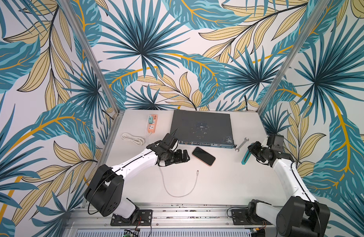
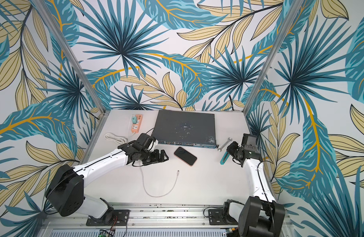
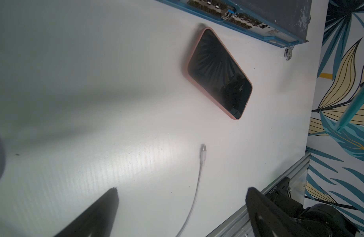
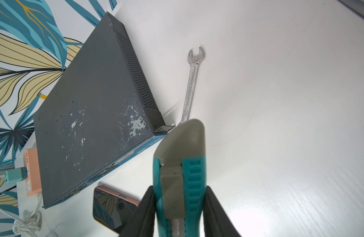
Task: Plug the charging cable into the phone
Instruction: Place the distractor at the center of the board.
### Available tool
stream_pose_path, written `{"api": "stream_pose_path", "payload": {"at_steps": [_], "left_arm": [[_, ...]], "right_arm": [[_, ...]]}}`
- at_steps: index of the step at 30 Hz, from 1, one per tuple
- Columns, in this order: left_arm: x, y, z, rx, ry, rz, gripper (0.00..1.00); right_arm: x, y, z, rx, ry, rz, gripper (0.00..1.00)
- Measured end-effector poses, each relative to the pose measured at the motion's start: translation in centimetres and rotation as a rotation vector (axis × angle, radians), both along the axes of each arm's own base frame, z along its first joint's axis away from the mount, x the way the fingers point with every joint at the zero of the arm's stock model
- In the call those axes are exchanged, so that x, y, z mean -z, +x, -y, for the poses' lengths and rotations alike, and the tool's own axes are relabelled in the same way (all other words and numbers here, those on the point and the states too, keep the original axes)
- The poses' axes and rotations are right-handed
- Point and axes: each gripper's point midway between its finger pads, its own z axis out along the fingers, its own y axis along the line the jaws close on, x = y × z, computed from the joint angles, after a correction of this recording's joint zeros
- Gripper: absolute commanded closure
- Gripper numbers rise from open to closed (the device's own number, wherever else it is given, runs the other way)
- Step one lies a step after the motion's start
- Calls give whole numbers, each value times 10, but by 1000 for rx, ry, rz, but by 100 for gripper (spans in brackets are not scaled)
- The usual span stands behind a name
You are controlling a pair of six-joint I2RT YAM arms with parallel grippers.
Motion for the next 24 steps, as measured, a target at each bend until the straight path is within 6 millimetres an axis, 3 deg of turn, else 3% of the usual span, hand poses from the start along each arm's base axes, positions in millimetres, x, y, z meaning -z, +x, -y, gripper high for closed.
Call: {"api": "stream_pose_path", "payload": {"at_steps": [14,24], "left_arm": [[3,-6,-4,25,27,-12,0],[-2,-3,-2,27,23,-4,0]], "right_arm": [[25,-6,30,111,63,-19,70],[50,-15,34,154,107,-52,70]]}}
